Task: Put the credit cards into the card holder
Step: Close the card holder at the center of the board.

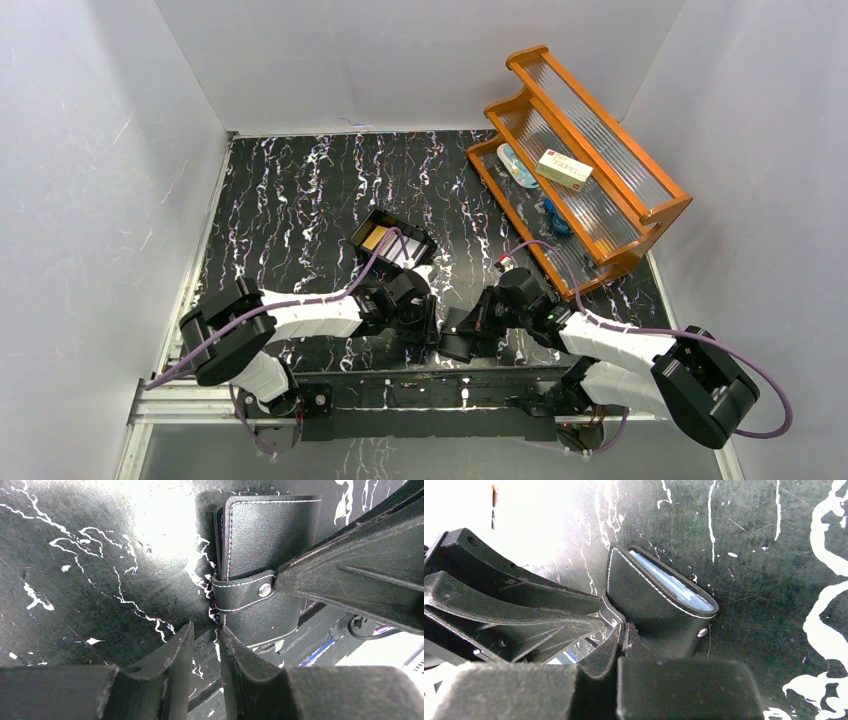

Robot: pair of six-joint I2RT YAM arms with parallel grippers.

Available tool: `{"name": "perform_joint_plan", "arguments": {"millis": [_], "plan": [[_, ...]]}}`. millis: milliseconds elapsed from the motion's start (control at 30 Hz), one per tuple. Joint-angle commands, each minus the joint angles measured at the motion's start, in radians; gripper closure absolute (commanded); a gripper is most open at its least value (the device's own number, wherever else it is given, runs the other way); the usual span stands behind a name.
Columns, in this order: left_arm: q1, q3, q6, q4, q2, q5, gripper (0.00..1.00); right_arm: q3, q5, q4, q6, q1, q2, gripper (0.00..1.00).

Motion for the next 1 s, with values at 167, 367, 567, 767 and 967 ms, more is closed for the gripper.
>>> {"name": "perform_joint_plan", "arguments": {"millis": [167,367,567,767,967], "plan": [[-0.009,0.06,-0.014,-0.117,-0.039,-0.057,0.69,-0.006,0.052,-0.04,-0.01,-0.004,-0.003,1.0],[-0.008,0.149,0.023,-0.169,-0.02,-0.121,0.69,-0.006,0.063,-0.043,-0.015,-0.003,-0.005,1.0],[-0.009,0.196,0.048,-0.156,0.03,-0.111,0.69,-0.001,0.066,-0.046,-0.021,-0.004,0.003,1.0],[-0.008,0.181,0.074,-0.105,0.067,-0.081,0.72,0.0,0.068,-0.043,-0.021,-0.004,0.007,1.0],[-0.008,0.173,0.099,-0.054,0.101,-0.036,0.73,0.006,0.067,-0.042,-0.023,-0.003,0.022,1.0]]}}
